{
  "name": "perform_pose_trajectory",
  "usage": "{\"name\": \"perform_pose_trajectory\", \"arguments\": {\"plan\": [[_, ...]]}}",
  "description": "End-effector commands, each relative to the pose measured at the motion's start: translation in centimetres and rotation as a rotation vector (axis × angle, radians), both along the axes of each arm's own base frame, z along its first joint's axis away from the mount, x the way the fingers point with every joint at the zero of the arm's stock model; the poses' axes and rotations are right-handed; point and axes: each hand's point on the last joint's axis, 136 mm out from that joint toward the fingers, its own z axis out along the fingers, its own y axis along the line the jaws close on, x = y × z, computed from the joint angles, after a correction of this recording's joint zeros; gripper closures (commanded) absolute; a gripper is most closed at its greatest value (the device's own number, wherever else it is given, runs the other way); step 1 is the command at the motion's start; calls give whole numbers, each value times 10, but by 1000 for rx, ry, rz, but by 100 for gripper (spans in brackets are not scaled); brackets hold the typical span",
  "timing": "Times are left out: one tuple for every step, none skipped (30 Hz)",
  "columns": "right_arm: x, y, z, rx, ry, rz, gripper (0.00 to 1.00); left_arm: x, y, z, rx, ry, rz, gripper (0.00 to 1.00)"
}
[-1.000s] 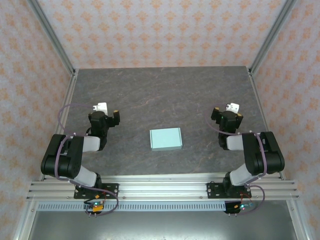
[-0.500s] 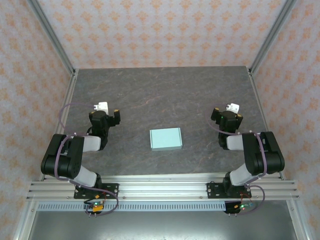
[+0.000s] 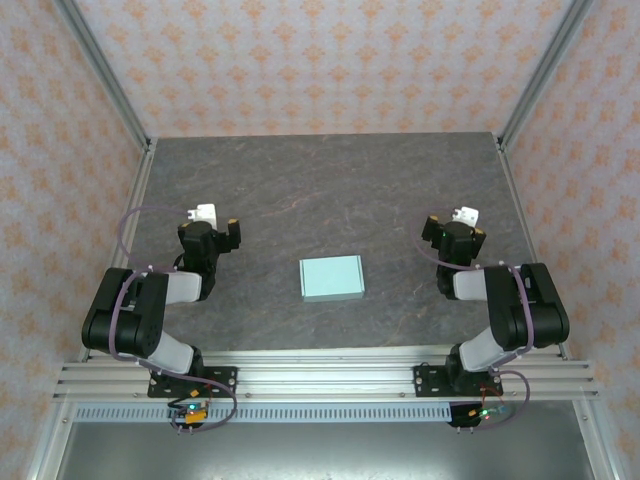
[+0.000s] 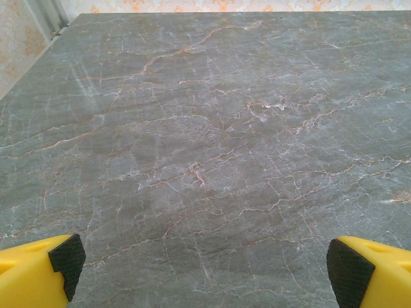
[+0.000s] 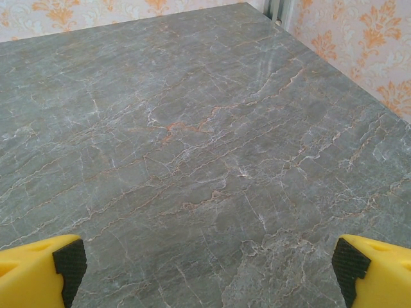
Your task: Fold the paper box
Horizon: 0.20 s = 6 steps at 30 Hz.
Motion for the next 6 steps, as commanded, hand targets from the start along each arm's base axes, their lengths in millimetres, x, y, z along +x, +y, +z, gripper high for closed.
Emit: {"name": "perform_pose_trajectory", "arguments": {"plan": [[4,-4,9,10,-26,-25,1,5,4,11,22,-24,18,0],[4,-4,9,10,-27,-25,1,5,4,11,23,-24,18,0],[4,-4,9,9,-25,-24,1,5,4,11,23,-24,18,0],[3,-4,9,10,-26,-24,1,5,4,11,22,-24,18,0],[3,-4,10,9,-29,-24,1,5,4,11,23,-25,18,0],[3,-4,9,9,-28,-25,1,5,4,11,23,-25,18,0]]}}
